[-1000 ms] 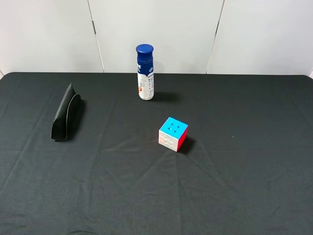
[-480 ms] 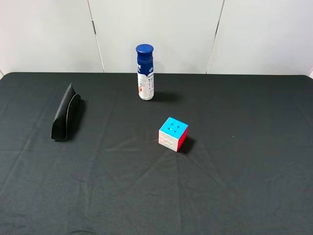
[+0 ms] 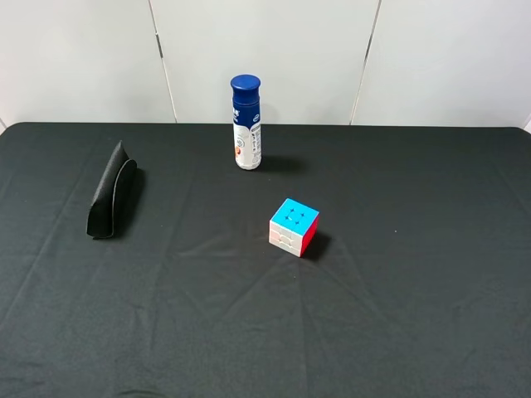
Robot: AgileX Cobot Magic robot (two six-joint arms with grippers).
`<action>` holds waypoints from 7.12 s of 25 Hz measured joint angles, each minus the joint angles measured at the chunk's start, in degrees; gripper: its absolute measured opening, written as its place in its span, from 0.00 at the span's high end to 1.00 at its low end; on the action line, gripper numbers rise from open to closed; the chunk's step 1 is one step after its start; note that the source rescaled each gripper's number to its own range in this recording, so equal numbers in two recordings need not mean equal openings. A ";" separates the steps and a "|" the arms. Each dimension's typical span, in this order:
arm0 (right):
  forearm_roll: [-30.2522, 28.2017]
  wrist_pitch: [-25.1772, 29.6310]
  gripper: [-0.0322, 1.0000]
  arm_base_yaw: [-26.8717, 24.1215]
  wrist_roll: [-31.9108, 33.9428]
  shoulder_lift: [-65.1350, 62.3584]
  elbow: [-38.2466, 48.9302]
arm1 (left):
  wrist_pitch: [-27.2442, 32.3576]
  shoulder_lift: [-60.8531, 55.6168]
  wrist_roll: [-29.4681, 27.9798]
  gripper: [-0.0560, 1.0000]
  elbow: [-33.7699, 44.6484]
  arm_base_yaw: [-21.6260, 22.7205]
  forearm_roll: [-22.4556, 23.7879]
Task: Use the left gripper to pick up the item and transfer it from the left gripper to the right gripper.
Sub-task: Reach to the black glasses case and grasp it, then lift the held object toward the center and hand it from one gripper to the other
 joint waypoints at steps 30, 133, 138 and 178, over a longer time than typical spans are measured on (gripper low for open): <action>0.00 -0.06 0.00 0.00 0.00 0.00 0.00 | -15.80 69.18 2.78 0.00 -14.86 -8.19 0.71; 0.00 -0.02 0.00 0.00 0.00 0.00 0.00 | -9.81 86.53 -1.72 0.93 -30.04 -18.52 -0.28; 0.00 -0.02 0.00 0.00 0.00 0.00 0.00 | -8.42 86.40 1.72 0.93 -30.04 -18.52 -3.23; 0.94 -0.01 0.00 0.00 -0.67 0.00 0.00 | -16.61 86.40 51.23 0.94 -30.04 -52.14 -12.14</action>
